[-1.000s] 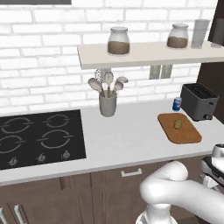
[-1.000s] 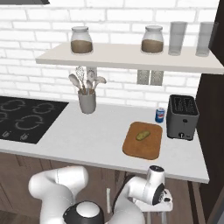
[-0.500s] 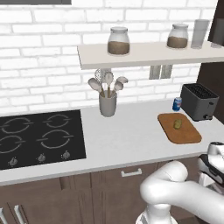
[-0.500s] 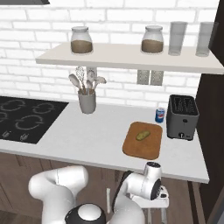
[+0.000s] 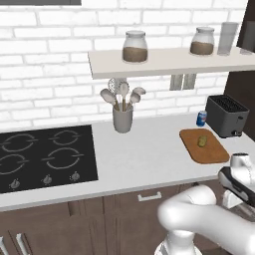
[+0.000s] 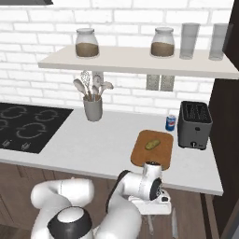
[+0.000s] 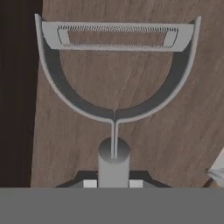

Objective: Place the appropriate cutting tool for cutting the potato skin on the cutting board.

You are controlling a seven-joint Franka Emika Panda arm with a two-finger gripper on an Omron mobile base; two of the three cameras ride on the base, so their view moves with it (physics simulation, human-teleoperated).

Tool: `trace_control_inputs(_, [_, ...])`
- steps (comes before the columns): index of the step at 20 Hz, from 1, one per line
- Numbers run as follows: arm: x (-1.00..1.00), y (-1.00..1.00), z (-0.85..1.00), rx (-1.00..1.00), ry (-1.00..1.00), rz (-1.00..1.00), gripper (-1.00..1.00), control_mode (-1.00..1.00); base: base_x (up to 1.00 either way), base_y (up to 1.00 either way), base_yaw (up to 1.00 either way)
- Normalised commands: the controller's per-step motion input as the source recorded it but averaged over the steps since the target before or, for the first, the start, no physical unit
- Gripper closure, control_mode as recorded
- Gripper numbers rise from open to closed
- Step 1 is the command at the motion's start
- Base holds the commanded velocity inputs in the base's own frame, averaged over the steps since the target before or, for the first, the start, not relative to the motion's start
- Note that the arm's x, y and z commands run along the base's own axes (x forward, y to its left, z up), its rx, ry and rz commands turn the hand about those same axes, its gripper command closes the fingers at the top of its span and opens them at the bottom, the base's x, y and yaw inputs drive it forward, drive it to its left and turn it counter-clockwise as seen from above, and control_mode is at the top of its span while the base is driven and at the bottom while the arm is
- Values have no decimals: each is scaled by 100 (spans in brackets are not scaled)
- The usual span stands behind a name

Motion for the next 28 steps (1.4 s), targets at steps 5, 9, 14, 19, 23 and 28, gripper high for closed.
trace_control_inputs(5, [-80, 4, 100, -1, -5, 16, 100, -100, 0, 0, 0])
trace_control_inputs(9, [-70, 1, 100, 0, -11, 18, 100, -100, 0, 0, 0])
trace_control_inputs(14, [-32, 0, 100, 0, -16, 16, 100, -100, 0, 0, 0])
trace_control_inputs(19, [17, -12, 100, 0, -21, 15, 100, -100, 0, 0, 0])
trace_control_inputs(23, [69, -29, 100, 2, -18, 11, 100, -100, 0, 0, 0])
trace_control_inputs(28, [100, -38, 93, 7, -7, 11, 100, -100, 0, 0, 0])
